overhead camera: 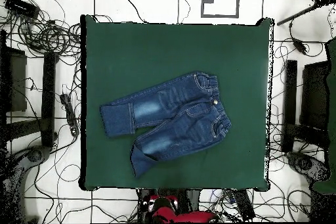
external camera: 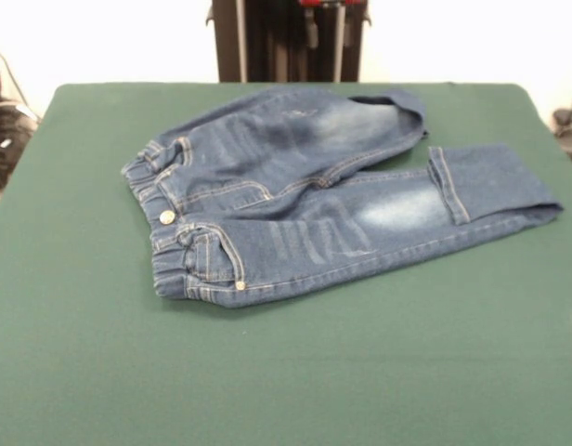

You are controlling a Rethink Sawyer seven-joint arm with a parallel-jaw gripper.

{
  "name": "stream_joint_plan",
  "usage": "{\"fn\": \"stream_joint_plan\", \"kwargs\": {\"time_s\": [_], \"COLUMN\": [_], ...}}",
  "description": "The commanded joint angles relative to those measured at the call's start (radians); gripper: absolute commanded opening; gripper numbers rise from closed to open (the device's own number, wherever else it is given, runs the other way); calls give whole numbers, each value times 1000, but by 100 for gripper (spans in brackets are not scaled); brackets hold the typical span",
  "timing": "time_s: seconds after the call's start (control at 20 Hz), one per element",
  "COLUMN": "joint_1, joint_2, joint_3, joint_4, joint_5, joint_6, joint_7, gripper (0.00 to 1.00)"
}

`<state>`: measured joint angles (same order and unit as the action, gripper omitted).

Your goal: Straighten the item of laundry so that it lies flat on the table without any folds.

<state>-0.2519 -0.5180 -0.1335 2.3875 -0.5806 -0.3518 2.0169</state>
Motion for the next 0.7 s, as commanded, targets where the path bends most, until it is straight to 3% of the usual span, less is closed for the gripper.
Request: {"fn": "stream_joint_plan", "kwargs": {"time_s": [0.05, 0.4, 0.7], "joint_1": [53, 217, 283], "joint_2": [223, 269, 270], "joint_3": [-33, -101, -105], "joint_4": [-203, -245, -252], "joint_5": [-42, -37, -7], "joint_6": [-141, -266, -244], "joint_7": [47, -17, 29], "gripper": [100, 100, 100]}}
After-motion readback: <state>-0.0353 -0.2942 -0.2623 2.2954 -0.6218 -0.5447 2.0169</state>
